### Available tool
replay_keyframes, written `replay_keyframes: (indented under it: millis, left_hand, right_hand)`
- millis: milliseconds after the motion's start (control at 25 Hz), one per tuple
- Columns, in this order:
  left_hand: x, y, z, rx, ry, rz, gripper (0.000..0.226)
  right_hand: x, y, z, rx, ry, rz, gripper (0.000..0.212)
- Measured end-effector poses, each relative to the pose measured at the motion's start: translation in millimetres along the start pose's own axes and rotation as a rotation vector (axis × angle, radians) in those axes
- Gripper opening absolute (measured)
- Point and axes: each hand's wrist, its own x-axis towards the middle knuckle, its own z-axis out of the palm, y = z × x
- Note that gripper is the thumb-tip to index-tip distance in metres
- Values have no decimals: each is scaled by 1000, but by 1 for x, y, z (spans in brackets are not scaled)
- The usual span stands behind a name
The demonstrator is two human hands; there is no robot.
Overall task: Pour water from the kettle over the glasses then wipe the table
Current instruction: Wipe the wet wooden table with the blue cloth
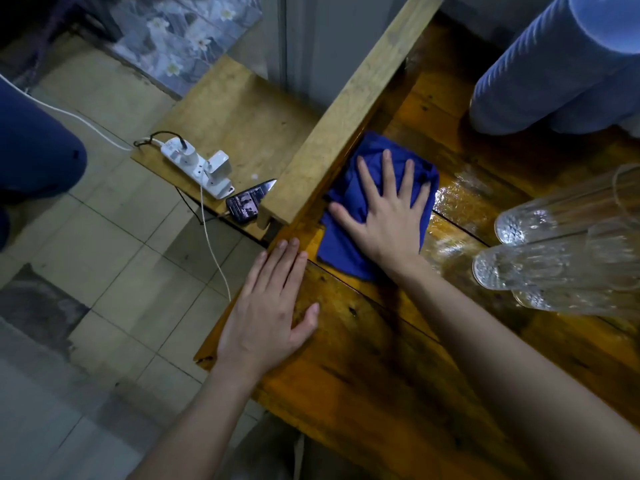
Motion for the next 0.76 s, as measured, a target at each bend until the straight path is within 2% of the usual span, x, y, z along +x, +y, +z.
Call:
replay_keyframes:
  millis: [160,400,560,760]
  left_hand:
    - [0,-1,2,-13,4,1,71]
    - [-1,-2,4,-26,36,8,70]
    - [-1,-1,3,-30,45,12,71]
    - [-1,-2,4,-39,57,7,72]
  right_hand:
    - [51,0,-3,18,-4,99,78]
    - [47,1,1,4,23,64,60]
    - [5,-2,4,-43,25,17,60]
    - [-92,1,10,-19,-7,-68,65]
